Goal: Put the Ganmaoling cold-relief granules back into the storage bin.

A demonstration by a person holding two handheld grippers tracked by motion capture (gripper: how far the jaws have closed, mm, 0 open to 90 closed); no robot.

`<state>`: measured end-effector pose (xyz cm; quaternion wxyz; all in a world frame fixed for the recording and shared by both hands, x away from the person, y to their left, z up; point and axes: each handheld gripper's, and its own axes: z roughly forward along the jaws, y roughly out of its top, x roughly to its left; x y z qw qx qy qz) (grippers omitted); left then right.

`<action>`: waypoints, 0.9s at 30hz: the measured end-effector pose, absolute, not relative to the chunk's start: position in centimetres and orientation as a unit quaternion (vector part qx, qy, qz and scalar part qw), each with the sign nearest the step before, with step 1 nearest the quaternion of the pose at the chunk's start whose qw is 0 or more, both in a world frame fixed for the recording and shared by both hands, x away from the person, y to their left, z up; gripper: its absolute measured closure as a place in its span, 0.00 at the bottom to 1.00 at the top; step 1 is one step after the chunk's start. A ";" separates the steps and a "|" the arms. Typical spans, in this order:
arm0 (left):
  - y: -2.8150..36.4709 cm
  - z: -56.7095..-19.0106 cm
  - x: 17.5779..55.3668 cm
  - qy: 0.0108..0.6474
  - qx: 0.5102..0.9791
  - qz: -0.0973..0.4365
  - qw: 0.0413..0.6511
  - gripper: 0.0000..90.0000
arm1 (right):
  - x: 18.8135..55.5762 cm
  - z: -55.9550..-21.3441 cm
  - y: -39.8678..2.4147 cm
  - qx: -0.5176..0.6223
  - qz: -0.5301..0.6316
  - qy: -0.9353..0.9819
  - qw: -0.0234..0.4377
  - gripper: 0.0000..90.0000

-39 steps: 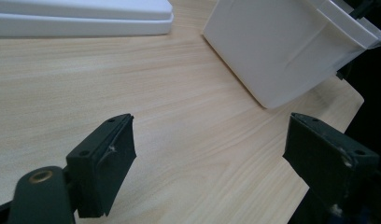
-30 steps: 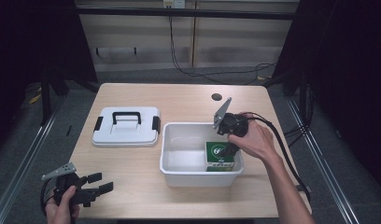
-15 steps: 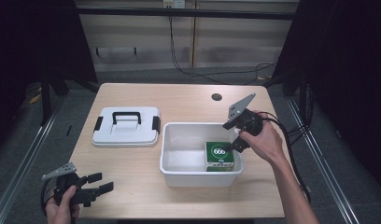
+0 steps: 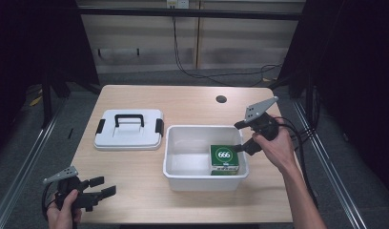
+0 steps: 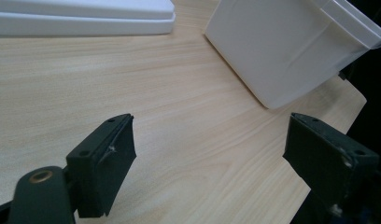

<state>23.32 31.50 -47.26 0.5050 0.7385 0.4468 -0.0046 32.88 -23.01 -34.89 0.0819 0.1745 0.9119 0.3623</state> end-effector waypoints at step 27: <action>31.5 -47.2 23.3 0.451 0.735 -0.004 0.507 0.18 | 26.9 -36.4 -31.2 0.275 0.420 0.852 0.152 0.17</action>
